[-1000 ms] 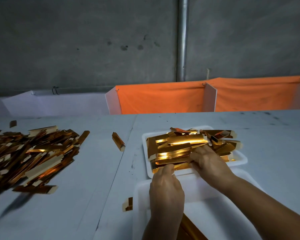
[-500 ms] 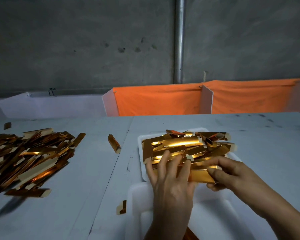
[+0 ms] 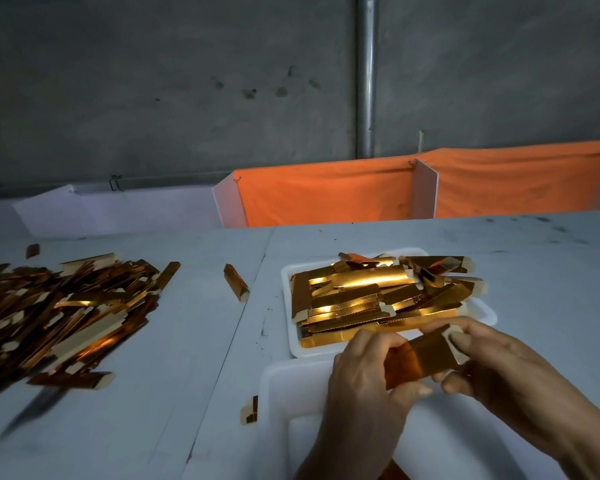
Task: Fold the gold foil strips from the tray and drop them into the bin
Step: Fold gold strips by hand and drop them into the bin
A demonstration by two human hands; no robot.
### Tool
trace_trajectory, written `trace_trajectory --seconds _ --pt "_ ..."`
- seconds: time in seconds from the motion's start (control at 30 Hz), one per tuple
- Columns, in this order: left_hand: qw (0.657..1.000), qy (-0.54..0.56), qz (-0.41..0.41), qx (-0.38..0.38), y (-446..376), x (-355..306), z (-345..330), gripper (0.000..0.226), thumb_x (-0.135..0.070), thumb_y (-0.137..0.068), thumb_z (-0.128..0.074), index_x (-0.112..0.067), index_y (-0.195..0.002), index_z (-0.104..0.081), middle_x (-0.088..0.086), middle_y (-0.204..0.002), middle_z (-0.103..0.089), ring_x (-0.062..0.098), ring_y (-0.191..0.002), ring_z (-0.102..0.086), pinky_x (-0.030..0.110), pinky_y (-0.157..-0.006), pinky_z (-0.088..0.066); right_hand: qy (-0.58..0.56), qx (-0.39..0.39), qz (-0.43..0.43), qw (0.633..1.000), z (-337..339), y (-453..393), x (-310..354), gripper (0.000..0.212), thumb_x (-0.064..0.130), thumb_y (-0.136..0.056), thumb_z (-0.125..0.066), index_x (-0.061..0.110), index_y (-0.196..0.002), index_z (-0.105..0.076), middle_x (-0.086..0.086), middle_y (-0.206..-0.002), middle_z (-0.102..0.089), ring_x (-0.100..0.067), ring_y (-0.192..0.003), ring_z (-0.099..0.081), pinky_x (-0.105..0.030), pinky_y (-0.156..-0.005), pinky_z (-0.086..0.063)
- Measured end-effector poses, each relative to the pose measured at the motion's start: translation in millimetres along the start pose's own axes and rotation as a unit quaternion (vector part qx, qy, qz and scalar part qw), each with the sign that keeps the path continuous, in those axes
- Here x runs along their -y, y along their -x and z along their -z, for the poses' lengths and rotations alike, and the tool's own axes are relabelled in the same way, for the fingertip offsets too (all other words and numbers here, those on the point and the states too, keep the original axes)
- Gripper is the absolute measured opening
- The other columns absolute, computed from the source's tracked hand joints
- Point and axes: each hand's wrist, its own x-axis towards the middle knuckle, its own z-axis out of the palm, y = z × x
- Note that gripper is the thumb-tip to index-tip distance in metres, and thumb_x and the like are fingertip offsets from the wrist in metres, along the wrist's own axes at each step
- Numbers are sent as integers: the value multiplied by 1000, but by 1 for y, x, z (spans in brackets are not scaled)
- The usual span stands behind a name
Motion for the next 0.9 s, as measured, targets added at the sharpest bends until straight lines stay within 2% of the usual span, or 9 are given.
trace_trajectory --seconds 0.13,0.2,0.27,0.33,0.4,0.47,0.6,0.77,0.9 --pt "996 -81 -23 -41 3 2 -6 54 -47 -82 -66 -37 -130 -44 -19 -127 -47 1 -113 -39 13 -89 -35 125 -85 71 986 -4 1 -2 12 25 -79 -58 27 -89 -66 -3 -91 -67 -20 -79 -68 -33 -65 -55" --pt "979 -187 -46 -61 3 -2 -9 60 -49 -61 -84 -29 -114 -64 -13 -107 -64 5 -96 -60 15 -76 -49 174 -129 120 969 -6 3 -5 16 21 -82 -59 33 -92 -64 10 -102 -67 -8 -90 -67 -30 -71 -53" --pt "974 -208 -40 -75 2 -6 -14 65 -49 -40 -92 -24 -97 -73 -11 -85 -69 5 -75 -66 15 -60 -53 207 -143 154 956 -8 6 -6 17 28 -79 -60 33 -95 -65 19 -113 -61 -1 -103 -62 -28 -71 -54" --pt "970 -221 -36 -96 1 -7 -17 66 -48 -36 -93 -22 -94 -75 -10 -80 -69 4 -70 -66 15 -57 -53 255 -137 169 942 -10 9 -8 25 40 -72 -61 30 -94 -67 21 -119 -57 0 -113 -56 -31 -74 -57" --pt "969 -226 -28 -98 2 -8 -17 63 -46 -36 -94 -22 -91 -75 -10 -78 -68 5 -68 -66 13 -55 -52 265 -139 160 941 -12 10 -11 25 42 -69 -63 31 -91 -67 21 -120 -57 -3 -116 -54 -35 -82 -55" --pt "967 -236 -22 -97 3 -10 -16 60 -43 -36 -95 -21 -88 -75 -9 -77 -68 4 -65 -65 12 -54 -51 249 -136 141 949 -15 8 -12 17 37 -67 -68 33 -84 -67 20 -116 -61 -5 -111 -58 -39 -82 -55" --pt "971 -223 -13 -86 3 -10 -16 58 -43 -36 -95 -23 -87 -75 -12 -76 -66 2 -62 -64 10 -52 -49 212 -109 94 967 -12 3 -11 18 34 -64 -71 28 -80 -69 20 -108 -66 -6 -96 -65 -31 -77 -53" --pt "976 -204 -25 -66 -1 -7 -15 61 -46 -35 -94 -25 -89 -74 -14 -77 -66 1 -60 -62 7 -51 -44 183 -104 35 977 -12 -5 -6 23 30 -63 -73 12 -77 -68 -5 -87 -72 -18 -79 -70 -27 -69 -55" --pt "977 -207 -17 -56 -3 -5 -16 66 -49 -30 -94 -27 -90 -75 -16 -78 -67 1 -60 -63 4 -50 -38 186 -102 1 977 -9 -14 -6 19 20 -71 -73 5 -82 -68 -10 -82 -72 -18 -76 -70 -19 -58 -55"
